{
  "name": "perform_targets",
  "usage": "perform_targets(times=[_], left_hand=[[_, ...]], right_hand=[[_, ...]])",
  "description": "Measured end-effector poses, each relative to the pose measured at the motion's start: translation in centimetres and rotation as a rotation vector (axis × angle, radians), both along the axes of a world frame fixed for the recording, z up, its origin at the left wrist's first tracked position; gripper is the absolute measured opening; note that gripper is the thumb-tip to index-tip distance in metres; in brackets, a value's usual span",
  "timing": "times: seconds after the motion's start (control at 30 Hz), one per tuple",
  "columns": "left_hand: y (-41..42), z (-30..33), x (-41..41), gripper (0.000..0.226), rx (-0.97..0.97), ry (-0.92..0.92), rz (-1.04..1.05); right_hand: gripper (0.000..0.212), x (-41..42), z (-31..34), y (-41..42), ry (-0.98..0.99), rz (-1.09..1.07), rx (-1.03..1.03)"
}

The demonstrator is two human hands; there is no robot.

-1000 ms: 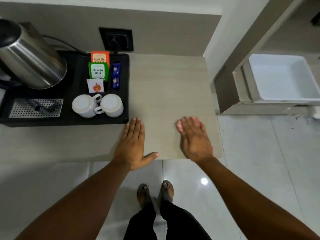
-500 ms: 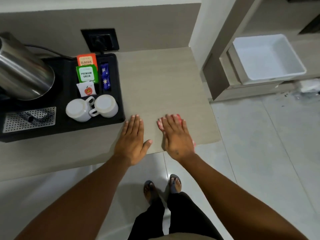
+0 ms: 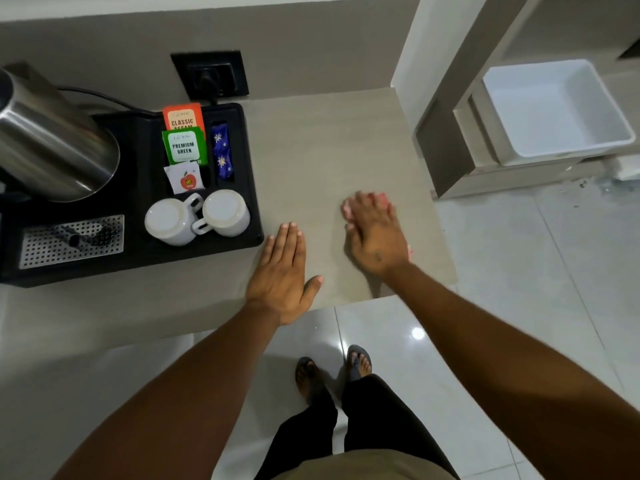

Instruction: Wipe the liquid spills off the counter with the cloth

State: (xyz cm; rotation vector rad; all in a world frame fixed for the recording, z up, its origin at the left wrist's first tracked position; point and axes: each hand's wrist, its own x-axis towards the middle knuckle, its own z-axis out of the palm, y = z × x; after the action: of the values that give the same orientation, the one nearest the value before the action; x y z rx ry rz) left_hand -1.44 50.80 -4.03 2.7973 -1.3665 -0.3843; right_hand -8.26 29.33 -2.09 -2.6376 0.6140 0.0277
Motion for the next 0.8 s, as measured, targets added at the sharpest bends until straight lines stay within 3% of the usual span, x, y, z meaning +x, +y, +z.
perform_targets(times=[0.1,0.2,0.47,0.63,0.73,0.8], left_hand=[[0.0,-0.3,0.2,0.094,-0.035,0.013,0.013],[-0.2,-0.4,0.3,0.094,-0.049,0.014,0.015],[0.1,-0.7,0.1,0.091,-0.133,0.032,0.012],[0.3,-0.7,0.3,0.093,-0.133,0.037,0.015],[0.5,-0.8,0.1,0.091,-0.195,0.025,0.015],[0.3,-0.6,0.1,0.092,-0.193,0.02,0.021]], right_hand=[[0.057,-2.7,-0.4,2.1,0.004,0.086,-0.056],[0.057,-3.4,-0.1,-0.2,0.017,-0.029,-0.081],[0.044,9.5,0.3,-8.5,-0.015,-0.272,-0.134],[0.036,14.8,1.1,-3.4,-0.103,-0.085,-0.046],[0.048,12.1,0.5,1.2,-0.076,0.237,-0.075],[0.054,9.9,0.1,0.6,-0.058,0.263,-0.065]])
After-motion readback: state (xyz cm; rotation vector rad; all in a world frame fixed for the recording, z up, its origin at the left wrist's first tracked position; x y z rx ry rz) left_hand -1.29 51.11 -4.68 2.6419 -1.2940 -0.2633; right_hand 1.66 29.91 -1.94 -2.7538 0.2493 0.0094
